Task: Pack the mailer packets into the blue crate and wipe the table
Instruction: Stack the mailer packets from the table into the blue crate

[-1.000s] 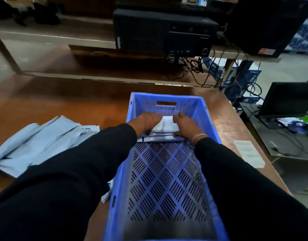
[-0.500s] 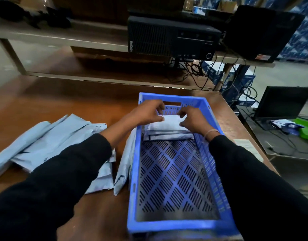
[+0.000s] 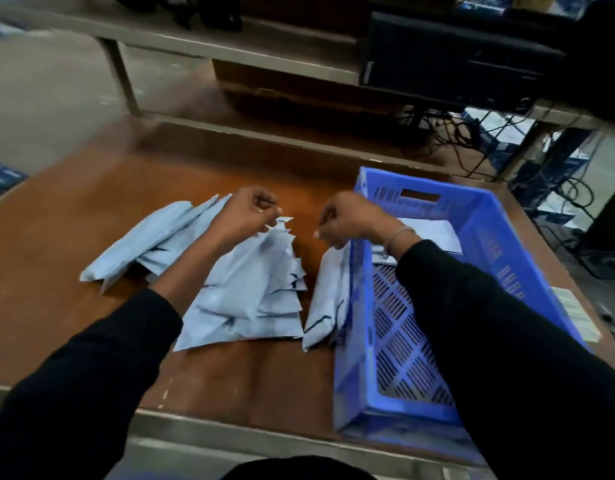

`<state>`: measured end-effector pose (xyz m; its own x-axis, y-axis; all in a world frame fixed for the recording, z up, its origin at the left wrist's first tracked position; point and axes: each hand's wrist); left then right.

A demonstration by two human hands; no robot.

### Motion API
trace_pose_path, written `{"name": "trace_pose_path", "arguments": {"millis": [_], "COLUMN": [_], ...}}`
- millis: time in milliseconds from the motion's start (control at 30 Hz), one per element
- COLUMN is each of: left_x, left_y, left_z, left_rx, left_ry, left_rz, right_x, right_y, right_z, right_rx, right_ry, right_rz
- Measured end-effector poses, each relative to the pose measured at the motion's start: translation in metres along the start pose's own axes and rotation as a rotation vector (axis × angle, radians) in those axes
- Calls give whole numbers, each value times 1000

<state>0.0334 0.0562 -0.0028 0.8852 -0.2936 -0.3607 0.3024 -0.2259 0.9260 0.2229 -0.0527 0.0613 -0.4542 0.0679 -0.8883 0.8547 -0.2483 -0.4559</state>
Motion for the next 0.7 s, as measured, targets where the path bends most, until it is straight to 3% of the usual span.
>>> {"name": "trace_pose_path", "arguments": {"millis": [100, 333, 500, 700], "left_x": [-8, 8, 13, 10], "left_y": [-11, -14, -22, -23], "left_z": [10, 54, 64, 49], "left_rx": [-16, -61, -56, -27], "left_ry": [-2, -138, -195, -106], "left_rz": [2, 98, 134, 70], "right_x": [20, 27, 29, 18], "right_y": [-32, -52, -50, -9], "right_z": [4, -2, -6, -45], "right_rx": [-99, -177, -115, 38], "right_ry": [-171, -322, -354, -155], "right_rz": [535, 841, 864, 504]}}
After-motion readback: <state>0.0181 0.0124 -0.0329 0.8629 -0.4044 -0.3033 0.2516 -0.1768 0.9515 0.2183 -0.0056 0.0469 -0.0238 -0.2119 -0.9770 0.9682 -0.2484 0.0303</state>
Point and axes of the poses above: each hand's wrist, its own z-axis away from the middle knuckle, its own x-axis out of the palm, y = z × x, and after that the axes turned 10 degrees about y, right-handed
